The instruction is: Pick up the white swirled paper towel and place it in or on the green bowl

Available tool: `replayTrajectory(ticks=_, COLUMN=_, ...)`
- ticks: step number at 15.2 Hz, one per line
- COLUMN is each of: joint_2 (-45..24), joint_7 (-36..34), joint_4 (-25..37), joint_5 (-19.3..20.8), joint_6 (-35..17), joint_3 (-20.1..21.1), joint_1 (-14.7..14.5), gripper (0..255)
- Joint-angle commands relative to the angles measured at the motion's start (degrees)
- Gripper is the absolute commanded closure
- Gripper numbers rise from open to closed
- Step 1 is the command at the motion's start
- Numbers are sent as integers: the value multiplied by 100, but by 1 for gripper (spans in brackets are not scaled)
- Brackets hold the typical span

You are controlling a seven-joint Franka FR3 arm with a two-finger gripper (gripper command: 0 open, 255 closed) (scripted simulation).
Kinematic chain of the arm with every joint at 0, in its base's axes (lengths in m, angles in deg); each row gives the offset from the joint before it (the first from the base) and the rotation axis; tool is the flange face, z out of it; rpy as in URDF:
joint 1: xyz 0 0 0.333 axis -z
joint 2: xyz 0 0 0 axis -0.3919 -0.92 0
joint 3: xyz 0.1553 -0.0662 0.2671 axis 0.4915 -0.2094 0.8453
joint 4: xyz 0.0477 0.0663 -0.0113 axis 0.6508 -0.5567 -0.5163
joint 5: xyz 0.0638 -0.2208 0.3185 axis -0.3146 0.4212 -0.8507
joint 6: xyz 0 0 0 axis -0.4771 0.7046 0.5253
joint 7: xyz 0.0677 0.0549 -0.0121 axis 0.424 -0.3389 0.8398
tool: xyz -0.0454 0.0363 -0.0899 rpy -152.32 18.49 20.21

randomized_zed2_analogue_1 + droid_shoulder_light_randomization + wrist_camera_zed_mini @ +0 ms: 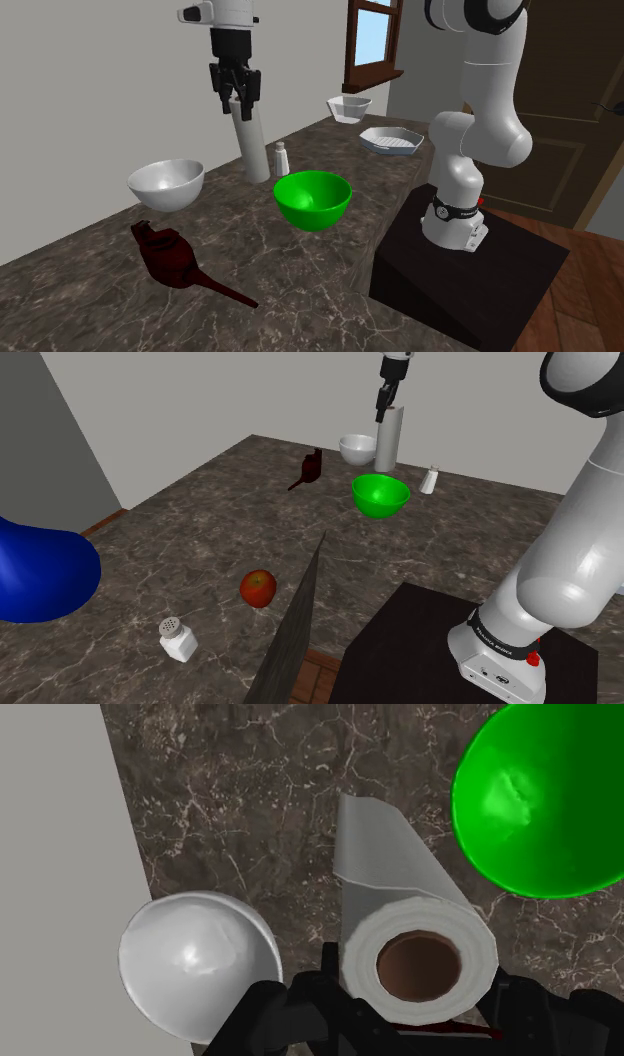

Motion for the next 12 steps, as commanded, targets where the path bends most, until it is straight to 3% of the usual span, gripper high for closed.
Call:
replayTrajectory(ticks=1, joint_2=-56, joint_7=11, joint_4=232, joint_5=-21, joint_6=182, joint_3=-4, joint_1=12, gripper=255)
replayTrajectory(ticks=12, joint_2=-374, joint_7=87, joint_4=1507, joint_5=-150, joint_6=1160, joint_3=-40, joint_1=116, gripper=255)
